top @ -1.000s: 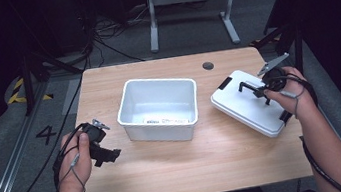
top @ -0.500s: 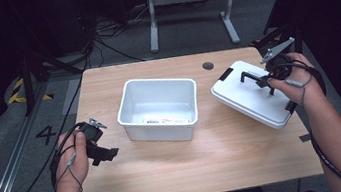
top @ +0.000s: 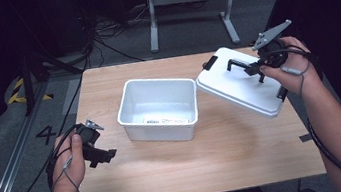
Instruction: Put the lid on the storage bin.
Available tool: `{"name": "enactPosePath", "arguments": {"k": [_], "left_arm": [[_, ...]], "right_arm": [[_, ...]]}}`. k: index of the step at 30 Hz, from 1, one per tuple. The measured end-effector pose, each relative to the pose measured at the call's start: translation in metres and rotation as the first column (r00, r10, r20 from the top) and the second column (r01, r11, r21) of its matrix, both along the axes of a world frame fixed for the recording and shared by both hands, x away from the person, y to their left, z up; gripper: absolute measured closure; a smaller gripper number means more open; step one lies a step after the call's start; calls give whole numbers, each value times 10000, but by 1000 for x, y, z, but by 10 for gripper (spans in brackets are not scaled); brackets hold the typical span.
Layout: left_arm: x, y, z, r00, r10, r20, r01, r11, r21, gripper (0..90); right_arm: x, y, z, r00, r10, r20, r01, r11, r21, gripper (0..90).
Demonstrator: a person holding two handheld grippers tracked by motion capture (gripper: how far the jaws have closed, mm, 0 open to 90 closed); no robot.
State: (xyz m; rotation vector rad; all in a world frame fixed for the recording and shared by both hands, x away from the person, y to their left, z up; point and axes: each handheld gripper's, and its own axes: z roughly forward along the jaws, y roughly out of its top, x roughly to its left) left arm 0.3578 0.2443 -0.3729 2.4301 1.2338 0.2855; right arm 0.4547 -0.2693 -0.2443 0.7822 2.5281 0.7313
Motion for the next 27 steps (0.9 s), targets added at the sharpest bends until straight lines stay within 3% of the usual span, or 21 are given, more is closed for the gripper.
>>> {"name": "enactPosePath", "arguments": {"k": [6,13,21,27], "left_arm": [[-6,1,1,9999,-111,-38,111,9999,-41,184],[-8,2,-1,9997,-196,-123,196,9998,4,185],[-9,6,2,9998,-179,-17,179,9998,-37,185],[-11,6,4,9996,-293,-24,293,9993,-217,186]], "right_arm": [[5,27,12,9974,716,97,-716,9974,41,849],[9,68,22,9855,1688,163,-1688,9856,23,849],[16,110,22,9704,2410,156,-2410,9705,-69,849],[20,142,14,9546,2967,275,-2972,9546,200,848]]}}
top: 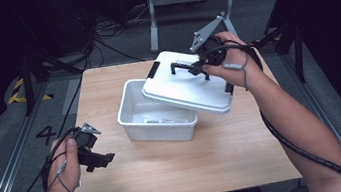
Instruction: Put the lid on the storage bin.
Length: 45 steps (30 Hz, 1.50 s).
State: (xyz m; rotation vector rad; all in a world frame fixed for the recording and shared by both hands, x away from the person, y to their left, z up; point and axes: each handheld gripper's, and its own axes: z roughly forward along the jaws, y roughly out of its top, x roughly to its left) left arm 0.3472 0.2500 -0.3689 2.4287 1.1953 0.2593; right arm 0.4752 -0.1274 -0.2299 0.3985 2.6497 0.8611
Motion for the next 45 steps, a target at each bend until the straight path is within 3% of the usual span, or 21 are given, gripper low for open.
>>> {"name": "enactPosePath", "arguments": {"k": [6,18,24,45], "left_arm": [[1,1,1,10000,-15,16,15,10000,17,185],[1,1,3,10000,-59,42,59,10000,23,186],[2,1,3,9999,-106,70,106,9999,40,186],[2,2,4,9999,-103,137,103,9999,-12,186]], "right_arm": [[4,27,-7,9987,519,-6,-519,9986,-74,848],[9,55,-16,9956,938,74,-936,9953,-234,848],[12,64,-22,9935,1130,140,-1127,9934,-232,848],[18,91,-50,9823,1849,-289,-1855,9825,-186,847]]}}
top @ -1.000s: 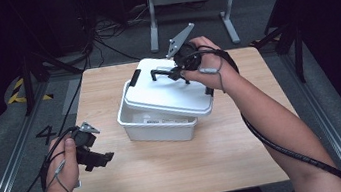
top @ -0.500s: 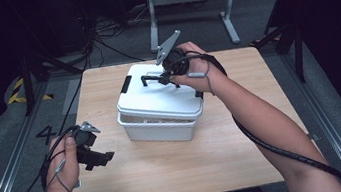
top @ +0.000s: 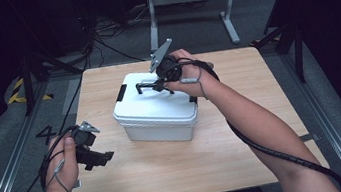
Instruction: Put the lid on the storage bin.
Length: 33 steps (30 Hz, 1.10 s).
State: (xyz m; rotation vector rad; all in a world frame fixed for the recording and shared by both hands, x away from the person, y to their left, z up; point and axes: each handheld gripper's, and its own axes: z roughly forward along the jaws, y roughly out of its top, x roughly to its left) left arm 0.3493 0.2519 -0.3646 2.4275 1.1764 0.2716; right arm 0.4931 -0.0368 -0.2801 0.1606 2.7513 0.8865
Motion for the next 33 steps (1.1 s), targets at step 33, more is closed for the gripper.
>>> {"name": "enactPosePath", "arguments": {"k": [33], "left_arm": [[0,-1,-1,9999,-49,-92,49,10000,21,186]], "right_arm": [[5,-2,-19,9999,-68,141,78,9977,-676,829]]}}
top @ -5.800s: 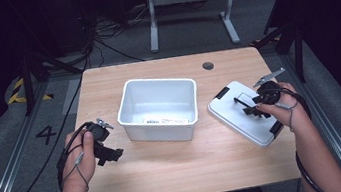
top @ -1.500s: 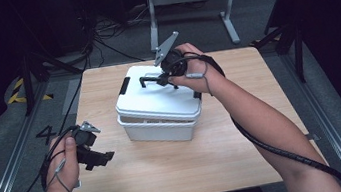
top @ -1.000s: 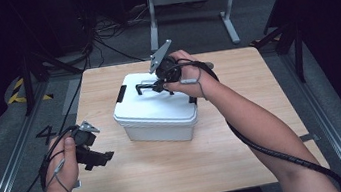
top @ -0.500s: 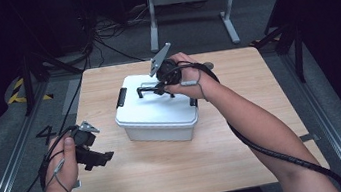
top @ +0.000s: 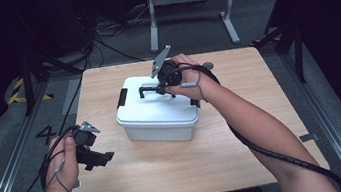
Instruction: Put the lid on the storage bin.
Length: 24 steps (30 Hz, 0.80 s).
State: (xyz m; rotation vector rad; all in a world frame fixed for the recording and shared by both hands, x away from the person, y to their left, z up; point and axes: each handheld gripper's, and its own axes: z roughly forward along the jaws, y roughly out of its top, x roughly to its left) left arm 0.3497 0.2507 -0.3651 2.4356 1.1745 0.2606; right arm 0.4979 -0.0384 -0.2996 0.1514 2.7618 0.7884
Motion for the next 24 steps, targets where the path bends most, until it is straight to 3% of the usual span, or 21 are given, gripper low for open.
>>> {"name": "enactPosePath", "arguments": {"k": [18,19,21,22,24], "left_arm": [[0,0,0,10000,-49,5,49,10000,26,185],[0,0,0,10000,-65,2,65,10000,32,186],[0,0,-1,10000,-63,-2,63,10000,28,186],[0,0,-1,10000,-49,-16,49,10000,35,185],[1,0,-1,10000,-33,-20,33,10000,45,186]], "right_arm": [[-7,-2,-6,9999,16,-119,-15,10000,54,835],[-7,-2,-6,9999,-19,-142,19,10000,60,820],[-6,-3,-6,9979,-180,-617,194,9996,211,694],[-5,-3,-8,9960,-232,-858,282,9980,573,624],[-6,-5,-7,9926,-249,-1191,372,9941,1020,575]]}}
